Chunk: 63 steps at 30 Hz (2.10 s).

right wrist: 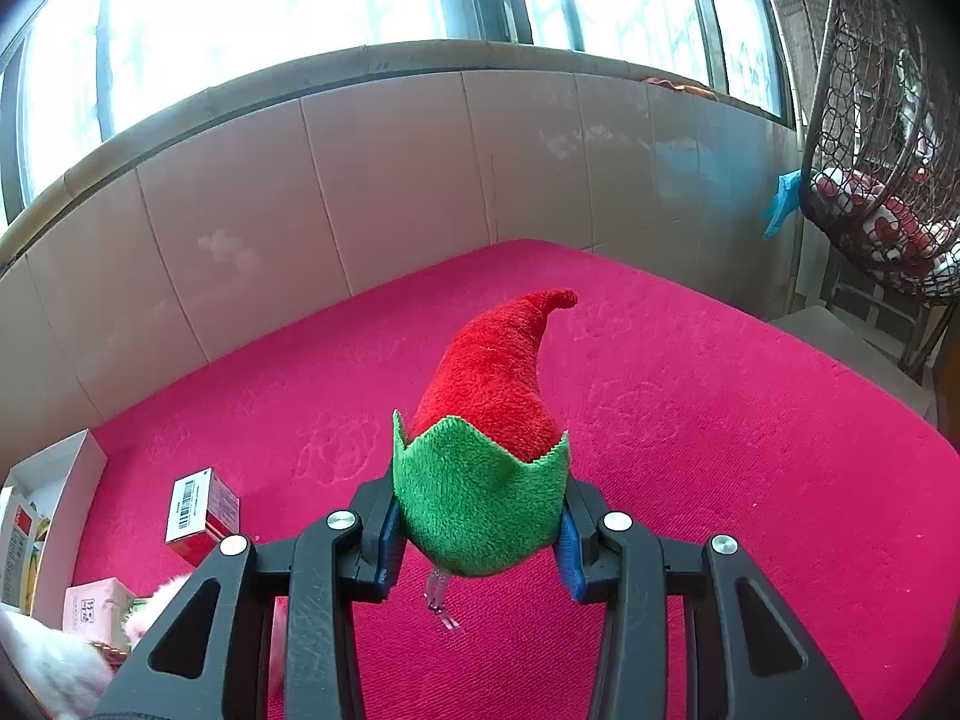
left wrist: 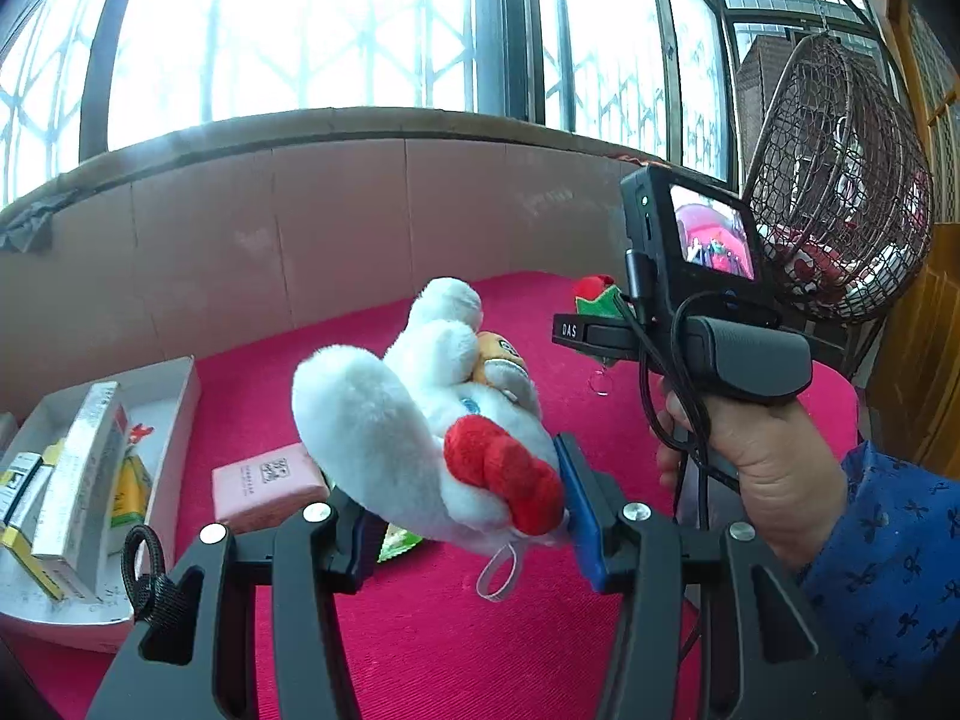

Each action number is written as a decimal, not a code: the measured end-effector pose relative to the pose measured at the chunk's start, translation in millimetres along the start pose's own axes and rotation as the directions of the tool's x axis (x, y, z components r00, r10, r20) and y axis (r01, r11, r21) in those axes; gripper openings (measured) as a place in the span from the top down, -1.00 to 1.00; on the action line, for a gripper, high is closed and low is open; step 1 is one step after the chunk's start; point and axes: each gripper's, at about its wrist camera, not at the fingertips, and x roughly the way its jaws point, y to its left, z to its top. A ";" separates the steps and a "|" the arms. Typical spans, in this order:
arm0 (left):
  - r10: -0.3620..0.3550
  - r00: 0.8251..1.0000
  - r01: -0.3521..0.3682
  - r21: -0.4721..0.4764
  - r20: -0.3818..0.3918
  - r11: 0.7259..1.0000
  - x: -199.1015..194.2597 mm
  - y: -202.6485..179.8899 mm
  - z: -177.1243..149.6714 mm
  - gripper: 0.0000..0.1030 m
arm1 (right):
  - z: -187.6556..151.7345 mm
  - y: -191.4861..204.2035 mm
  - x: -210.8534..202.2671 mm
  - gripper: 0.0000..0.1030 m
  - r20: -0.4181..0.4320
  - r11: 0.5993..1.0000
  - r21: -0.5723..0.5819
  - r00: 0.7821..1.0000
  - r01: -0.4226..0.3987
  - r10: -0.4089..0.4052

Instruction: Organize objects

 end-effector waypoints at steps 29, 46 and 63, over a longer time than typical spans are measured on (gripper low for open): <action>0.065 0.929 -0.012 0.146 -0.365 0.989 -33.0 37.0 6.3 0.02 | -1.2 -6.5 -2.0 0.16 0.007 1.000 0.015 1.000 0.010 -0.010; 0.200 0.973 -0.196 0.042 -0.120 0.980 -82.6 79.4 34.6 0.02 | -3.4 -1.5 -30.9 0.16 0.057 1.000 -0.012 0.998 -0.024 0.024; 0.301 0.953 -0.304 -0.099 -0.043 0.948 -127.9 150.4 31.3 0.02 | 20.1 78.7 -118.0 0.16 0.162 0.974 -0.152 0.967 -0.170 0.194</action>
